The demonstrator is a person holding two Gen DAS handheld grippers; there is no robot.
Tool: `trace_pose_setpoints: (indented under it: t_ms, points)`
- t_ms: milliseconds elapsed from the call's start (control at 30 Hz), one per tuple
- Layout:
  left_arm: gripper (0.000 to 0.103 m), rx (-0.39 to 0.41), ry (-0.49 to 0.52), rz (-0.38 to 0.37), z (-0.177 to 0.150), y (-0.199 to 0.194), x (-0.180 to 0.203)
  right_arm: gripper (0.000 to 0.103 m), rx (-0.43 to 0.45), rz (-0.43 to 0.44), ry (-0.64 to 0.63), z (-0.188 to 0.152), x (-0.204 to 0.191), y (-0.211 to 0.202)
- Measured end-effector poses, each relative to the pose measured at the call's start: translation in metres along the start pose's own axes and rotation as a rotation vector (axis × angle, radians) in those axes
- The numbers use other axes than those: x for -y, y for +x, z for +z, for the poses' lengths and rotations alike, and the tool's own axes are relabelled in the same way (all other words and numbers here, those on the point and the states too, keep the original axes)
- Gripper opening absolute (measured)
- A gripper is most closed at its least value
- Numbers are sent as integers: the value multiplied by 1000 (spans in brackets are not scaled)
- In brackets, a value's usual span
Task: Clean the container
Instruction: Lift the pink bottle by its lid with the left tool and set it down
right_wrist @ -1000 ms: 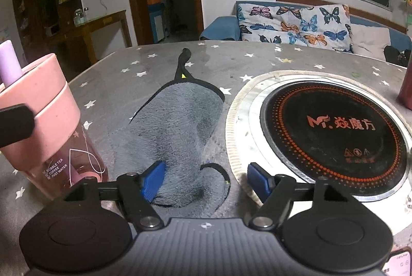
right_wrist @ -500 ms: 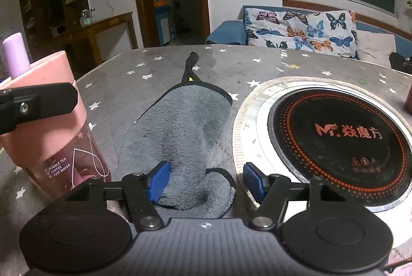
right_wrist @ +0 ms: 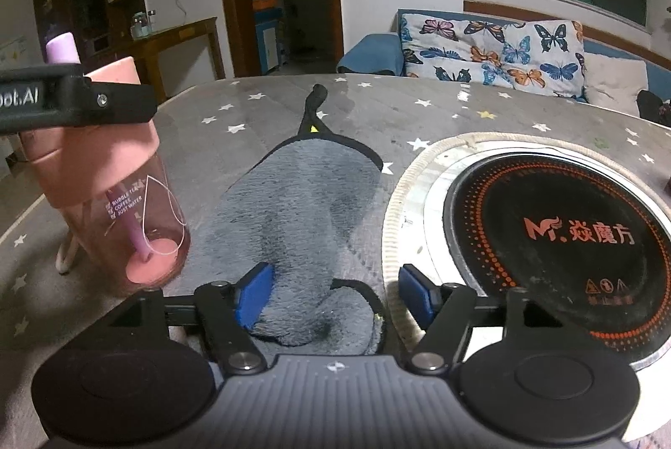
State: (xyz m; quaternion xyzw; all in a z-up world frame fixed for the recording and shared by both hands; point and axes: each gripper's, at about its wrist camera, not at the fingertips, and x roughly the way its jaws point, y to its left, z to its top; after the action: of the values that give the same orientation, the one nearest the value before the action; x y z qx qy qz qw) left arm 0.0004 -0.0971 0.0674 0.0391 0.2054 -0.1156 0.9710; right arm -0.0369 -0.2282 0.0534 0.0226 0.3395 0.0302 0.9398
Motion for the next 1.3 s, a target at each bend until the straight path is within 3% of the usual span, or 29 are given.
trace_pose_setpoints:
  t_ms: [67, 267, 600, 867, 1300]
  points:
    - [84, 5, 4, 3, -1, -1, 2, 77, 1, -5, 3, 0, 1, 0]
    - [101, 44, -9, 17, 3, -11, -3, 82, -8, -8, 12, 1, 2, -2]
    - [103, 80, -25, 22, -3, -48, -9, 93, 13, -33, -4, 6, -3, -18]
    - [103, 49, -99, 48, -12, -74, -23, 99, 28, -64, 3, 7, -1, -28]
    - [103, -32, -169, 205, -44, -103, -52, 103, 20, -135, 48, 2, 10, -25]
